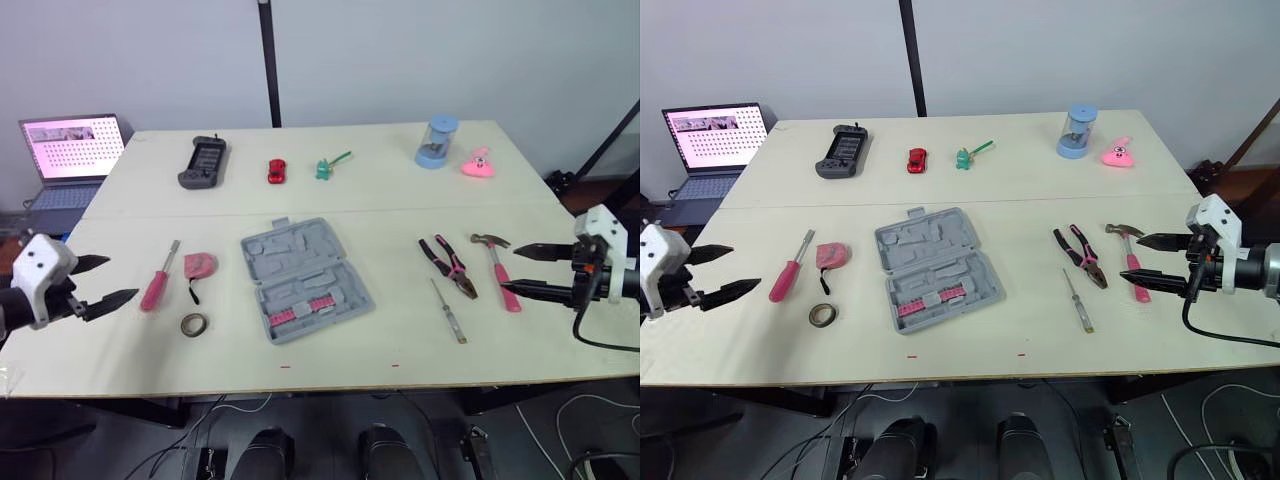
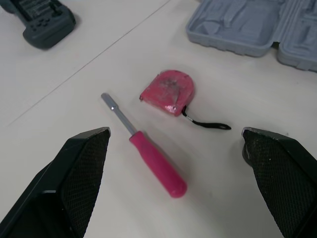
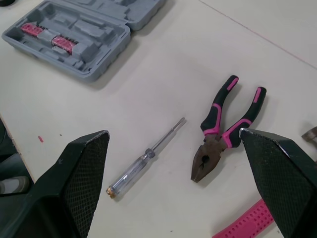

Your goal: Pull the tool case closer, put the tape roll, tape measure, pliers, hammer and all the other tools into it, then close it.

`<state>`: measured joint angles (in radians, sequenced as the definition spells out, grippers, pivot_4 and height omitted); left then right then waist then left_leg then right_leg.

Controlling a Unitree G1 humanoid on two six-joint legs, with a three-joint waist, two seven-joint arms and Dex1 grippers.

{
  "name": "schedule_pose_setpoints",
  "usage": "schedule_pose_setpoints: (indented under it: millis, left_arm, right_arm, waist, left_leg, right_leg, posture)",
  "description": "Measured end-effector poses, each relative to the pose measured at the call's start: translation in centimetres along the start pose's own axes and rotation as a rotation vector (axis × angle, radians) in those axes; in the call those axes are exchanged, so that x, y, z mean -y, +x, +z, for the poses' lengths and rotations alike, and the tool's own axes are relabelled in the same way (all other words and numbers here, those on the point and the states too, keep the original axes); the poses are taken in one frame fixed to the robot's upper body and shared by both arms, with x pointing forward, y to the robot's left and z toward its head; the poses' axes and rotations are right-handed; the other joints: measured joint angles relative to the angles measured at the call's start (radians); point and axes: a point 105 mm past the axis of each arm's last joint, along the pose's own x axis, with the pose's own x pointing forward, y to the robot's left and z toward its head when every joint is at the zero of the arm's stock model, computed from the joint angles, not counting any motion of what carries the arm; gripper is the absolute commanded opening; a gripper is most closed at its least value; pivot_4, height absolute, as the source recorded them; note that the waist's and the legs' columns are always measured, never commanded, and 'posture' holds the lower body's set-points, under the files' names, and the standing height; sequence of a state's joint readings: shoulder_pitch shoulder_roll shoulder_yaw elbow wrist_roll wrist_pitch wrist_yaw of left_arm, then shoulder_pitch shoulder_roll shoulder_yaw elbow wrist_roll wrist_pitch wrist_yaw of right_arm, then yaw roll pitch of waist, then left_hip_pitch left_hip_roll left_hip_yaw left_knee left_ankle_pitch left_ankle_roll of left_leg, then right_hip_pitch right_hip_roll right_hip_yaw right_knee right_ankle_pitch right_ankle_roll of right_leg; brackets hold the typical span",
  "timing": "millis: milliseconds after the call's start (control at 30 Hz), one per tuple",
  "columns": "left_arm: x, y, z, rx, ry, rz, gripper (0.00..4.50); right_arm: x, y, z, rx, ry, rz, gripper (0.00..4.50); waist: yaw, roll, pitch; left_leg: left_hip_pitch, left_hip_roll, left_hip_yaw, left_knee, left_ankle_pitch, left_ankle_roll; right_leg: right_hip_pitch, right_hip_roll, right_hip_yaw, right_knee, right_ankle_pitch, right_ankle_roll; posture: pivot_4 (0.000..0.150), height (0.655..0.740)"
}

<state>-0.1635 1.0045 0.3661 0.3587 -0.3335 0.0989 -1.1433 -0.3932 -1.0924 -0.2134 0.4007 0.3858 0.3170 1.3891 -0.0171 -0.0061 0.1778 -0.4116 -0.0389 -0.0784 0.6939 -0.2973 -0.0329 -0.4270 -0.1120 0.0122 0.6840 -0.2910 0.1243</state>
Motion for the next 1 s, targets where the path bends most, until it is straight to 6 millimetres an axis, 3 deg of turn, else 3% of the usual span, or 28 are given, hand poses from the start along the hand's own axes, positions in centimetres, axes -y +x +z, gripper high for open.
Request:
schedule_pose_setpoints:
  millis: [167, 433, 567, 700, 933, 1000]
  left_arm:
    - [-1.0, 0.0, -0.4, -0.029, -0.018, 0.018, 4.50]
    - [-1.0, 0.1, 0.0, -0.011, -0.031, -0.007, 4.50]
    - [-0.6, 0.2, 0.0, -0.007, -0.057, -0.025, 4.50]
    - [0.7, 1.9, 1.3, 0.062, -0.047, -0.033, 4.50]
    - [5.0, 5.7, 1.8, 0.095, -0.084, -0.038, 4.50]
    - [6.5, 6.7, 1.4, 0.073, -0.110, -0.053, 4.50]
  right_arm:
    - [0.1, 0.0, -0.2, -0.014, -0.011, -0.011, 4.46]
    - [-0.1, -0.1, -0.9, -0.033, -0.003, -0.010, 4.46]
    - [-0.1, 0.6, -0.3, -0.016, -0.021, -0.015, 4.46]
    - [-1.1, 3.9, 1.6, 0.019, -0.026, 0.052, 4.46]
    - [-3.2, 11.0, 2.4, -0.035, -0.073, 0.152, 4.46]
    - [-3.3, 13.3, 3.0, -0.033, -0.129, 0.153, 3.93]
  waist:
    - [-0.002, 0.000, 0.000]
    - [-0.001, 0.000, 0.000]
    - [-0.003, 0.000, 0.000]
    - [-0.003, 0.000, 0.000]
    - [0.000, 0.000, 0.000]
    - [0.000, 0.000, 0.000]
  left_leg:
    - [0.000, 0.000, 0.000, 0.000, 0.000, 0.000]
    - [0.000, 0.000, 0.000, 0.000, 0.000, 0.000]
    - [0.000, 0.000, 0.000, 0.000, 0.000, 0.000]
    - [0.000, 0.001, 0.000, 0.001, 0.000, 0.000]
    - [0.000, 0.000, 0.000, 0.002, 0.000, 0.000]
    - [0.000, 0.000, 0.000, 0.003, 0.001, -0.001]
  right_leg:
    - [0.000, 0.001, 0.000, 0.001, 0.000, 0.000]
    - [0.000, 0.000, 0.000, 0.001, 0.000, 0.000]
    - [0.000, 0.001, 0.000, 0.001, 0.000, 0.000]
    - [-0.001, 0.000, 0.000, 0.003, 0.000, 0.000]
    - [-0.001, 0.000, 0.000, 0.003, 0.000, 0.000]
    - [-0.001, 0.000, 0.000, 0.004, 0.000, 0.000]
  posture:
    - [0.150, 0.6753]
    - [0.150, 0.6753]
    - [0.150, 0.6753]
    - [0.150, 0.6753]
    - [0.150, 0.6753]
    - [0.150, 0.6753]
